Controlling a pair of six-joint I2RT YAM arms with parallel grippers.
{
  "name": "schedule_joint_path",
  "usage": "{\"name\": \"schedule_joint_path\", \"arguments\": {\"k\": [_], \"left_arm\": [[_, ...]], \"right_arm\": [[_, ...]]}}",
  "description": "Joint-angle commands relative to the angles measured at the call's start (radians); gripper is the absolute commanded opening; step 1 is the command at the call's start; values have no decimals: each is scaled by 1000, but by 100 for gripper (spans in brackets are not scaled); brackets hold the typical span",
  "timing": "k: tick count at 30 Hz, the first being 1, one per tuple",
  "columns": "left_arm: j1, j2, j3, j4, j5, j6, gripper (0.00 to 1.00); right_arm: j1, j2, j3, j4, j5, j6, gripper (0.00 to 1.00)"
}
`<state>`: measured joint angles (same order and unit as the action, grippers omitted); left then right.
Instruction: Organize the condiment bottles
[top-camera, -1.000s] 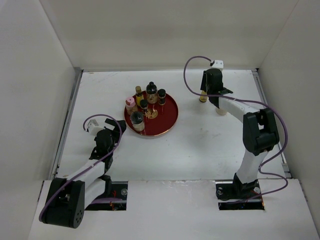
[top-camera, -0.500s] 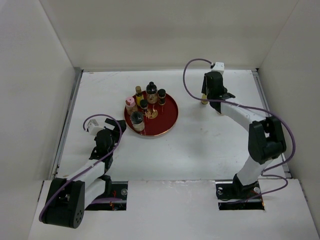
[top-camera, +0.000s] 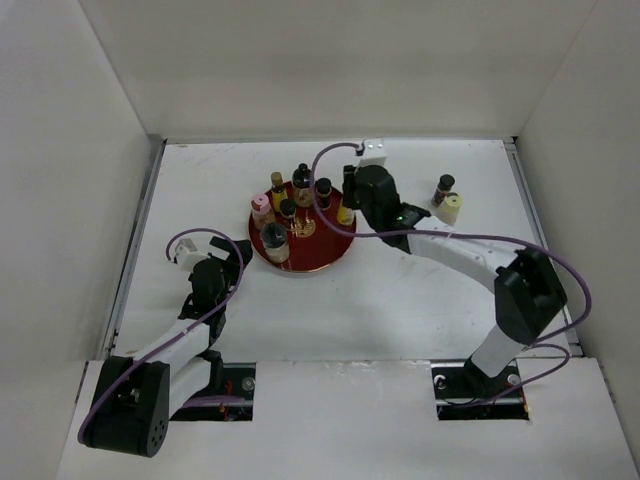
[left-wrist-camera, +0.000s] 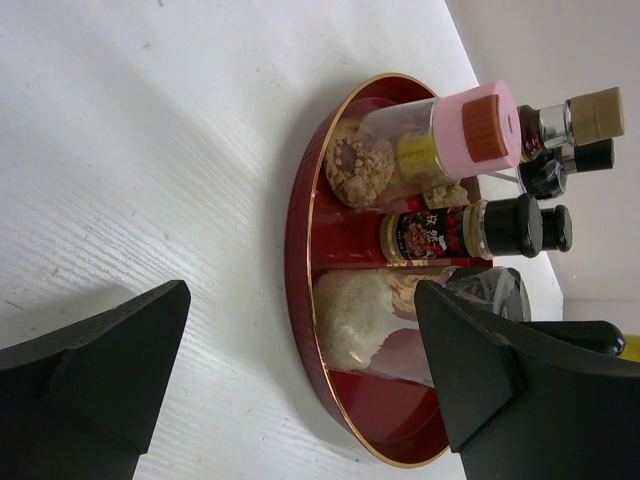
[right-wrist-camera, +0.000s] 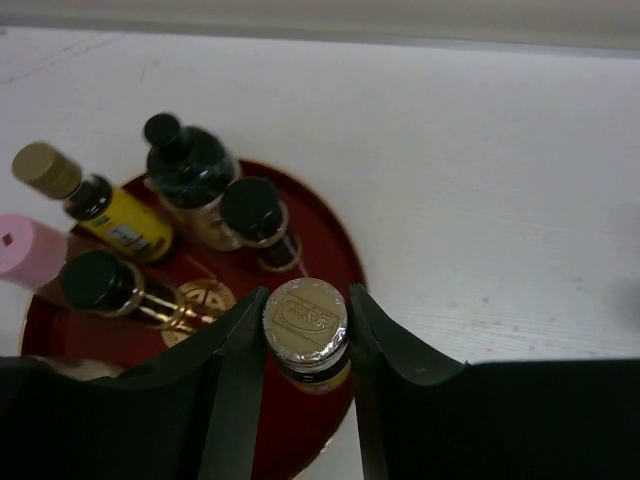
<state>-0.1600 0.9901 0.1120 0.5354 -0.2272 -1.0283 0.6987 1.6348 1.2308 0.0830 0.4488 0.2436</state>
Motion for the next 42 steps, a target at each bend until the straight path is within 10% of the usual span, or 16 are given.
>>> {"name": "schedule_joint_path", "arguments": {"k": [1,27,36,42], "left_arm": [[-5,-18,25,49,-4,-3,100],[-5,-24,23,48,6,-6,100],[-2,-31,20,43,0,-4,100],[0,-24,23,43,11,-6,100]], "right_arm": [[54,65,114,98,-12,19,28],[107,353,299,167,-7,-30,41],[107,206,205,204,-7,-27,74],[52,-2,-3,219,14,-21,62]]}}
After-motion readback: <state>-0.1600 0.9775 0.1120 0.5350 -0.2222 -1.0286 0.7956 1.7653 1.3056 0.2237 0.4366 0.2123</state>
